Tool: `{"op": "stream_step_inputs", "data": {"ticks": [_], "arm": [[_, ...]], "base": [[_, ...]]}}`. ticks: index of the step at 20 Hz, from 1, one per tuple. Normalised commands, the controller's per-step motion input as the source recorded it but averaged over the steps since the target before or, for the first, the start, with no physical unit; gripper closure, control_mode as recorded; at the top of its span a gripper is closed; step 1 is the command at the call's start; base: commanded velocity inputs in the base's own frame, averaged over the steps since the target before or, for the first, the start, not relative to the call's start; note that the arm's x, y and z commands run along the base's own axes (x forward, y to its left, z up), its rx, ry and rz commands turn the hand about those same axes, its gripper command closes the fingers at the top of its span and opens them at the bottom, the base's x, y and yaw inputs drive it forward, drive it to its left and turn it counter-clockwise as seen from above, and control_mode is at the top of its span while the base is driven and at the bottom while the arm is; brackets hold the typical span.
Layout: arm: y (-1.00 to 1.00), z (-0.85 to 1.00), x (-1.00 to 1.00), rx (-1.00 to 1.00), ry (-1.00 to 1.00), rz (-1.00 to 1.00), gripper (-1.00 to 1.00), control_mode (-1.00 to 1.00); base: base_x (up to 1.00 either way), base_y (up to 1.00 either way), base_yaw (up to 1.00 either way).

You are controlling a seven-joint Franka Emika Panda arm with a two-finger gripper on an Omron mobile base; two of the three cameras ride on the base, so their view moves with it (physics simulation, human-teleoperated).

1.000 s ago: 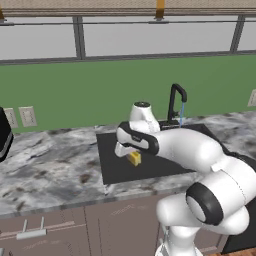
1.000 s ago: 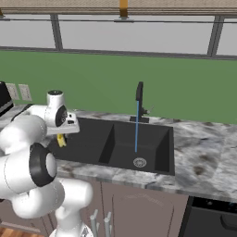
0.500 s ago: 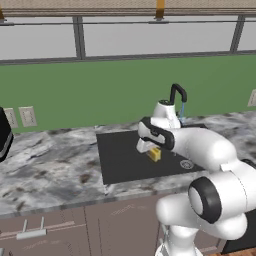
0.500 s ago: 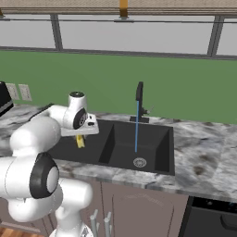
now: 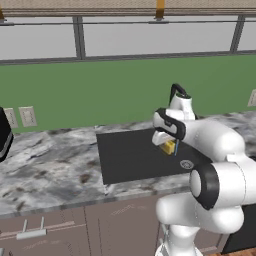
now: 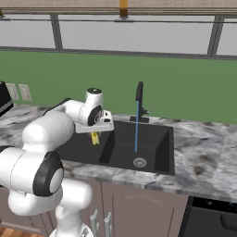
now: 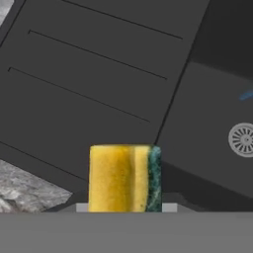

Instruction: Soak the sponge with water for a few seconds and then drop it inside the sink.

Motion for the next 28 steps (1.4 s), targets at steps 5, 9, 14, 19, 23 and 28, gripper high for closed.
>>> {"op": "stream_step_inputs", "data": {"ticks": [5, 9, 14, 19, 23, 28], "arm": [[0.0, 0.02, 0.02, -0.03, 0.0, 0.0, 1.0, -1.0], [0.0, 0.0, 0.38, -0.19, -0.09, 0.02, 1.0, -1.0], [-0.07, 0.0, 0.24, -0.19, -0.15, 0.01, 1.0, -1.0], [-0.22, 0.0, 0.11, -0.14, -0.16, 0.0, 1.0, -1.0], [-0.27, 0.0, 0.06, -0.13, -0.12, 0.0, 1.0, -1.0], [-0.2, 0.0, 0.02, -0.13, -0.11, 0.0, 1.0, -1.0]], "base": [[0.0, 0.0, 0.0], [0.0, 0.0, 0.0], [0.0, 0.0, 0.0], [0.0, 0.0, 0.0], [0.0, 0.0, 0.0], [0.0, 0.0, 0.0]]}}
